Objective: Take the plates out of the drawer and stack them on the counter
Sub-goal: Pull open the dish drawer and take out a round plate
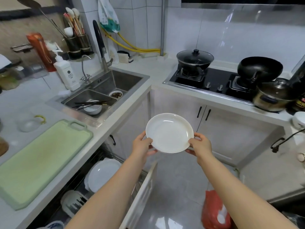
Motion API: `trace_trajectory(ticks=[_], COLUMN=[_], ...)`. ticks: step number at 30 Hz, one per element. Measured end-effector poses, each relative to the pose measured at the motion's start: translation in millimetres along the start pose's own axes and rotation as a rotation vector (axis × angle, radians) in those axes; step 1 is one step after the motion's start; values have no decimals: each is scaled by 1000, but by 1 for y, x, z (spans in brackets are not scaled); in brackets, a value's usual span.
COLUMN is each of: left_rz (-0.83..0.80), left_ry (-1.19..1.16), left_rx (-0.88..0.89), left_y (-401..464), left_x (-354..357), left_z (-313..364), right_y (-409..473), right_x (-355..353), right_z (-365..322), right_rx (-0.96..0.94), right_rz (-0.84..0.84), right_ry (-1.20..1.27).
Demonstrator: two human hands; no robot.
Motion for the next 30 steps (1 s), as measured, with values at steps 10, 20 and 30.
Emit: trace_trajectory(ticks=[10, 20, 30], left_rz=[-57, 59, 171], left_ry=[2, -54, -156], left_rx=[-29, -25, 9], left_y=[54, 128, 202], left_x=[25, 73, 107], left_z=[29, 55, 97], right_y=[53, 164, 261], right_x=[15, 41, 82], right_z=[-31, -76, -132], right_rx=[14, 12, 31], right_rz=[-2, -201, -370], right_ry=[12, -84, -180])
Point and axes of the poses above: each hand's wrist, its own y-axis towards the middle knuckle, its own x-axis out of the palm, z = x × y, the point moved 8 cm from there along y, towards the middle knuckle, and after that the axes turned 3 degrees about -z, right-handed, at the moved point
